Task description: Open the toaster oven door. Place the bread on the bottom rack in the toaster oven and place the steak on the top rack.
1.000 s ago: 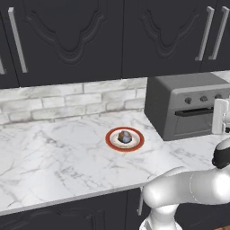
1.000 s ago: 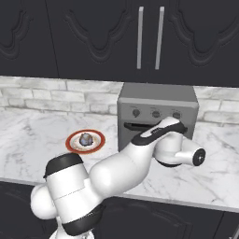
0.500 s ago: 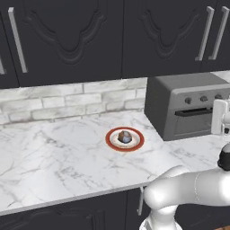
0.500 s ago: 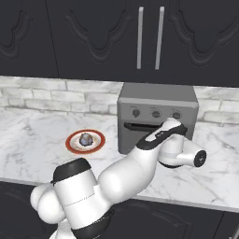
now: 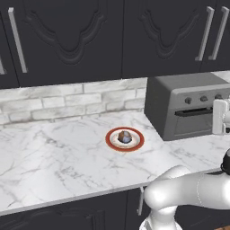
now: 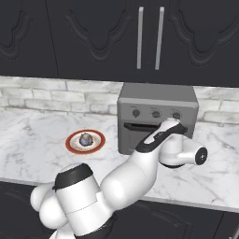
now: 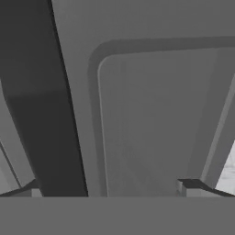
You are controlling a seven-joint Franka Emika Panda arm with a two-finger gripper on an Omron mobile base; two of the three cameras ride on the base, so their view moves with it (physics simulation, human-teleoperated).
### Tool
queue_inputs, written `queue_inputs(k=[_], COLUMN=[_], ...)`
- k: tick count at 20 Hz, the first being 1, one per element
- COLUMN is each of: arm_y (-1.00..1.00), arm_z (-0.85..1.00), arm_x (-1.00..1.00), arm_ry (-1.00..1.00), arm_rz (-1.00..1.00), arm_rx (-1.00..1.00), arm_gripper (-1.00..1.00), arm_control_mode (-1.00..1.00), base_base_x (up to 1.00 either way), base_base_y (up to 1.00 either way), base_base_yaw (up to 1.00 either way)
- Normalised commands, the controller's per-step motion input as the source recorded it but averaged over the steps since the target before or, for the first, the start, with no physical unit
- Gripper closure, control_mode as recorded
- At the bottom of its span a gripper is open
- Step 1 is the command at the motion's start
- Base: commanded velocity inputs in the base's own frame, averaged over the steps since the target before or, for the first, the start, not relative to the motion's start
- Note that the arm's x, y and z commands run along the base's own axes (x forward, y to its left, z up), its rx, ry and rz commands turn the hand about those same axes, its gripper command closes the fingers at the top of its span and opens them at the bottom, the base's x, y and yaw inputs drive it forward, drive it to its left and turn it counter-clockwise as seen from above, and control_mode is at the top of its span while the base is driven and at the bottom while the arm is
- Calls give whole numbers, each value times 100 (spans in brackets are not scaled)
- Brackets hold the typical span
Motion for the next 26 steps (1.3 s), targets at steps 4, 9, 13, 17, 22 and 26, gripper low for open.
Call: queue_inputs(k=[4, 9, 13, 17, 22, 26], arm_y=[7, 10, 15, 16, 24, 39], arm_z=[-32, -21, -22, -9, -19, -46], arm_x=[23, 45, 52, 50, 32, 23], arm_ry=[20, 6, 0, 9, 30, 33], arm_rz=[0, -4, -7, -7, -4, -9], arm_rx=[-3, 0, 0, 0, 0, 0], arm_gripper=[100, 100, 100, 100, 100, 100], arm_control_mode=[-100, -100, -100, -100, -100, -100], base_base_x=[0, 0, 0, 0, 0, 0], base_base_y=[0, 0, 0, 0, 0, 0], base_base_yaw=[0, 0, 0, 0, 0, 0])
